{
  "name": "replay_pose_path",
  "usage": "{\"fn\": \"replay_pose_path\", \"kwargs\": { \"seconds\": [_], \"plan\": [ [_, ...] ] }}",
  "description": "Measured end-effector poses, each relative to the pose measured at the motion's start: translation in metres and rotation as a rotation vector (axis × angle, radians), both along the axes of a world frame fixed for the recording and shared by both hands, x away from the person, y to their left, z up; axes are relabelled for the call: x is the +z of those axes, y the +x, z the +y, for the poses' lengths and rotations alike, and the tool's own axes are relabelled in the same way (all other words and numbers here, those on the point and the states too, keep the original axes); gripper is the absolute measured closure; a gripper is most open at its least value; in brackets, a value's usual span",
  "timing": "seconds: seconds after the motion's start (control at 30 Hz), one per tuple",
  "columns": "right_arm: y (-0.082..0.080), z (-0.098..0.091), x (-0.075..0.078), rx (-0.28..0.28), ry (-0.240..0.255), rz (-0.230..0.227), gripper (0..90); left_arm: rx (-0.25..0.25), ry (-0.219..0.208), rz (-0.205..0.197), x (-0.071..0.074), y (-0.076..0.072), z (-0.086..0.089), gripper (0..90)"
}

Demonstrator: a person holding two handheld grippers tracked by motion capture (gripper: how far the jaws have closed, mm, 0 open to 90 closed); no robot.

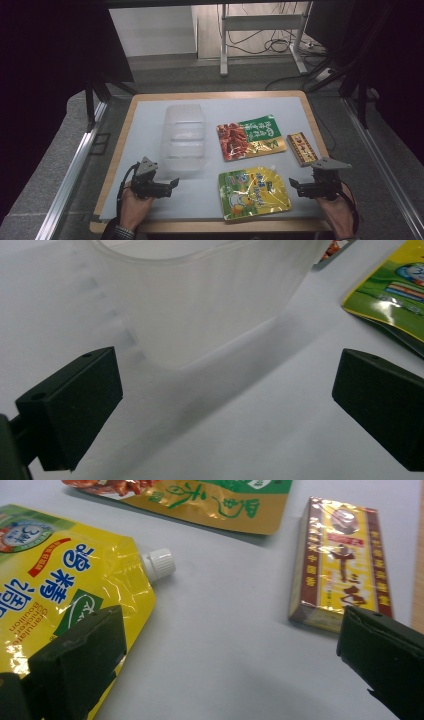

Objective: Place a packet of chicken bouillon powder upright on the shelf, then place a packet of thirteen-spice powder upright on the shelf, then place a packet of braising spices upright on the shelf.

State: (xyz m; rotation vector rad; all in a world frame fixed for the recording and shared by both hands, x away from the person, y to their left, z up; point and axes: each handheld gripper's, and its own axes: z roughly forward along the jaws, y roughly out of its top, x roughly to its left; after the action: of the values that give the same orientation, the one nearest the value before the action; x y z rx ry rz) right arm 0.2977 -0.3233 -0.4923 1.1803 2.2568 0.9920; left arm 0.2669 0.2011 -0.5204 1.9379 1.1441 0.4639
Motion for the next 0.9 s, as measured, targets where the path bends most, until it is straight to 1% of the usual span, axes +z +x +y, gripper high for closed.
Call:
{"fn": "replay_pose_path", "kwargs": {
  "seconds": [0.03,0.07,0.1,0.13,0.2,0.33,0.43,0.57,0.67,0.73,0.8,0.9],
  "plan": [
    [0.0,0.0,0.0,0.0,0.0,0.0,0.0,0.014,0.003,-0.003,0.0,0.001,0.001,0.0],
    [0.001,-0.001,-0.001,0.008,0.014,0.005,0.0,0.018,0.005,-0.006,-0.001,0.001,0.002,0.0],
    [0.001,-0.003,-0.001,0.012,0.031,0.0,0.0,0.019,0.0,-0.009,-0.001,0.001,0.004,0.0],
    [0.001,-0.003,-0.001,0.012,0.031,0.0,0.0,0.019,-0.008,-0.012,-0.001,0.001,0.005,0.0],
    [0.001,-0.004,-0.001,0.018,0.045,-0.002,0.0,0.027,-0.003,-0.019,-0.001,0.002,0.005,0.0],
    [0.002,-0.002,-0.002,0.03,0.038,0.007,0.0,0.007,0.022,-0.041,0.0,0.0,0.001,0.0],
    [0.001,-0.001,-0.001,0.036,0.04,0.001,0.0,-0.005,0.033,-0.055,0.001,-0.001,-0.002,0.0],
    [0.002,-0.001,-0.002,0.04,0.038,0.013,0.0,-0.013,0.039,-0.056,0.0,-0.001,-0.004,0.0],
    [0.002,-0.001,-0.002,0.04,0.042,0.008,0.0,-0.021,0.035,-0.069,0.001,-0.002,-0.004,0.0],
    [0.001,-0.001,-0.002,0.041,0.04,0.005,0.0,-0.023,0.045,-0.079,0.001,-0.002,-0.005,0.0],
    [0.001,0.0,-0.002,0.044,0.04,0.004,0.0,-0.033,0.04,-0.08,0.001,-0.003,-0.005,0.0],
    [0.001,0.0,-0.002,0.043,0.041,0.005,0.0,-0.048,0.046,-0.082,0.002,-0.004,-0.007,0.1]
  ]
}}
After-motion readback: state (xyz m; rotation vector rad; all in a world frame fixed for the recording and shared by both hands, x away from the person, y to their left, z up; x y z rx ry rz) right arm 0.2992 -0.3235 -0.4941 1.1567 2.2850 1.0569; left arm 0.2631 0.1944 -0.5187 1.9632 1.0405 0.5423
